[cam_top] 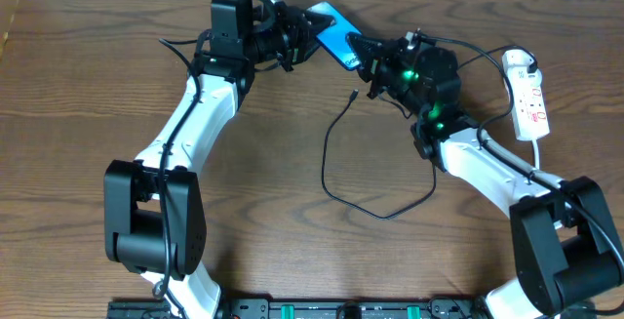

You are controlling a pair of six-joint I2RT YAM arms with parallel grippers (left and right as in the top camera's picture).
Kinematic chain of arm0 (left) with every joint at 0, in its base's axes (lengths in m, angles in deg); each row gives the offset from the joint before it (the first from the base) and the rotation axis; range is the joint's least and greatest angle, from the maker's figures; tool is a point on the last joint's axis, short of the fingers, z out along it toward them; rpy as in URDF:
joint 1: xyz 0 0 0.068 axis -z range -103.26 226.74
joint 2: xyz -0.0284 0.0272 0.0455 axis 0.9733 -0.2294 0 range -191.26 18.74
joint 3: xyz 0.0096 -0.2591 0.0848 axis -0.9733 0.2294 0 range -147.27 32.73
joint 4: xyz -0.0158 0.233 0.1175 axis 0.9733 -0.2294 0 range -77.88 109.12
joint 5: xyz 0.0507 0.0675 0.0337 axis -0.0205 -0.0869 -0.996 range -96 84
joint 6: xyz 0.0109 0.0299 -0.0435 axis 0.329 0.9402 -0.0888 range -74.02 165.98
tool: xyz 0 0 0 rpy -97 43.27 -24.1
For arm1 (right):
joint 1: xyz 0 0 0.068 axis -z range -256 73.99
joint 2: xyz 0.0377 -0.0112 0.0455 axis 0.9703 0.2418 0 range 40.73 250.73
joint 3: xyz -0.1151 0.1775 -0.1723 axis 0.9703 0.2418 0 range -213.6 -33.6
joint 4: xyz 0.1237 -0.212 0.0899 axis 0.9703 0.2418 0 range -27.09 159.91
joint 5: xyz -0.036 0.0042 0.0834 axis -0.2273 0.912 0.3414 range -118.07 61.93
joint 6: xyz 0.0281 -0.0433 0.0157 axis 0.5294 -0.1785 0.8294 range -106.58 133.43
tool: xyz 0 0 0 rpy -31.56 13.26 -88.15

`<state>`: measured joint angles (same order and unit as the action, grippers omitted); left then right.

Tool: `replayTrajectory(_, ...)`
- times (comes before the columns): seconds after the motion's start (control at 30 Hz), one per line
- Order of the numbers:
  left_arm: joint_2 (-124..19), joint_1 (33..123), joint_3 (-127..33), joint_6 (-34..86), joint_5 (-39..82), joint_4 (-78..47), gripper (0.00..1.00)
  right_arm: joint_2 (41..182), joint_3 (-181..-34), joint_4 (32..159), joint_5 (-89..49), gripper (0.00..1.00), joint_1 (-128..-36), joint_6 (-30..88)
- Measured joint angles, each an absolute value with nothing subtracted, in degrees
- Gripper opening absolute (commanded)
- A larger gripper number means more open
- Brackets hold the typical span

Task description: Plug charger to phone and switch on socket

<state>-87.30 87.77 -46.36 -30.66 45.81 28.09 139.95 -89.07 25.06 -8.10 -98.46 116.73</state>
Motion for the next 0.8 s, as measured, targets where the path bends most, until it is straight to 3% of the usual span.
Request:
replayTrajectory(0.27,-87.3,87.7,-46.4,-32.1,46.4,29.3,0.23,139.8,-89.1,24.7,-8.2,0.01,-98.4,117.9)
replayTrajectory(0.4,-87.4,87.7,-46.3,-32.3,46.4,29.2,0.08,139.8,-89.2,24.5,-8.4,0.01,-98.4,118.1)
replayTrajectory(0.63,-87.4,87.7,-46.3,-32.2,46.4,29.3,0.07,139.6,-89.3,24.5,-9.1,0.01,-98.6,118.5)
replayTrajectory(0.8,-87.4,87.7,-46.3,-32.2,46.4,29.4,0.07,139.6,-89.3,24.6,-9.5,0.09,-98.7,118.5)
